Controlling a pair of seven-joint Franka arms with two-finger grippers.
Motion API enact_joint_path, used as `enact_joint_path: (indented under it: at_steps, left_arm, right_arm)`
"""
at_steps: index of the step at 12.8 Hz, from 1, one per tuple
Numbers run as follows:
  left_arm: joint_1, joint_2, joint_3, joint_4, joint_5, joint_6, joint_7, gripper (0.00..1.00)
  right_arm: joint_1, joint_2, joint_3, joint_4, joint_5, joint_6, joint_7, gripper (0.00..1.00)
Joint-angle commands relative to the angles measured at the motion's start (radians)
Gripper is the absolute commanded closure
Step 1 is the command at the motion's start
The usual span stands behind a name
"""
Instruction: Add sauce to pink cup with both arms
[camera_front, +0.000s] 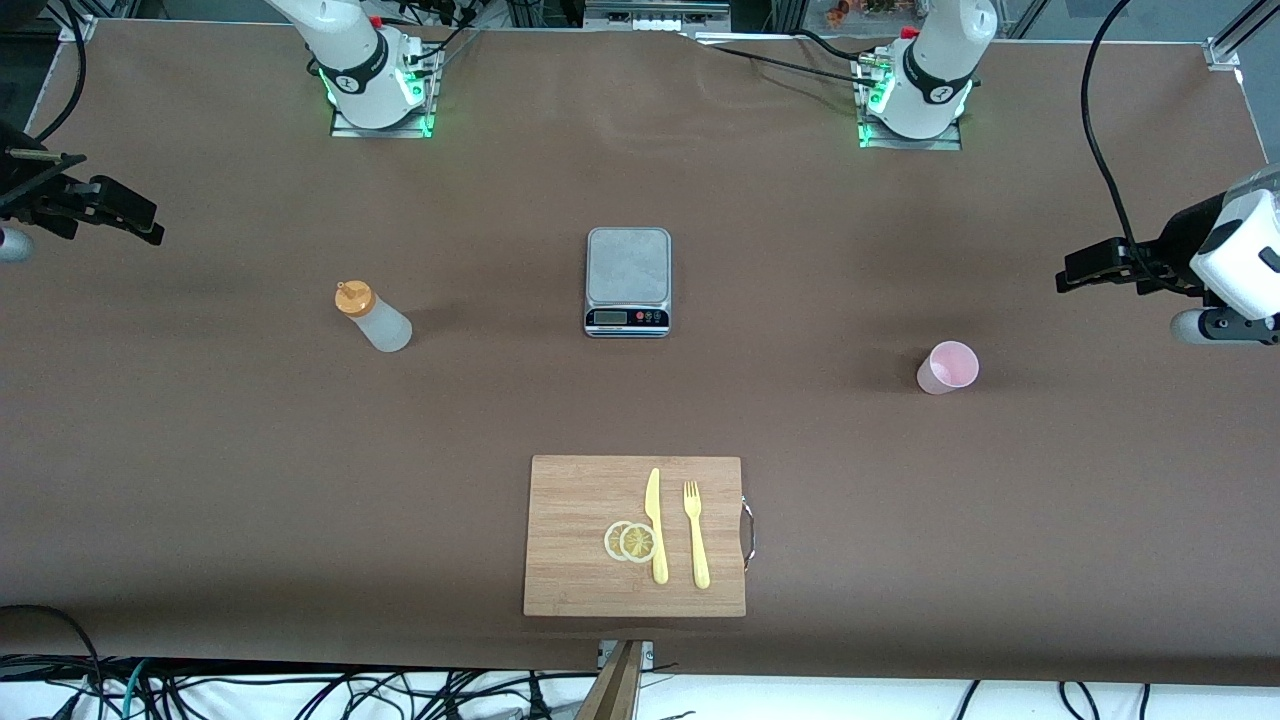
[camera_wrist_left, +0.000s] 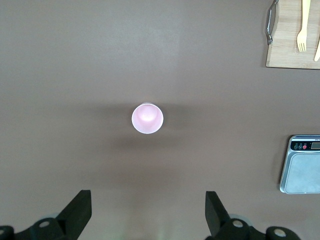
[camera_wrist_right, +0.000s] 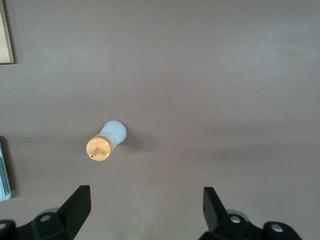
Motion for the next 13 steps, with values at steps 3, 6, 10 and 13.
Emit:
enact_joint_path:
  at_steps: [3, 6, 10, 13]
  left_arm:
    - [0.010, 0.006, -0.010, 0.005, 0.017, -0.008, 0.001, 0.00]
    - [0.010, 0.015, -0.007, 0.005, 0.017, -0.010, 0.007, 0.00]
    - [0.010, 0.018, -0.006, 0.007, 0.015, -0.011, 0.007, 0.00]
    - [0.008, 0.032, -0.006, 0.042, 0.018, -0.019, 0.007, 0.00]
  right_arm:
    - [0.000, 0.001, 0.001, 0.020, -0.006, -0.030, -0.012, 0.01]
    - [0.000, 0.001, 0.001, 0.019, -0.006, -0.030, -0.012, 0.01]
    - [0.000, 0.001, -0.001, 0.020, -0.006, -0.028, -0.012, 0.01]
    - [0.000, 0.001, -0.001, 0.020, -0.006, -0.028, -0.012, 0.01]
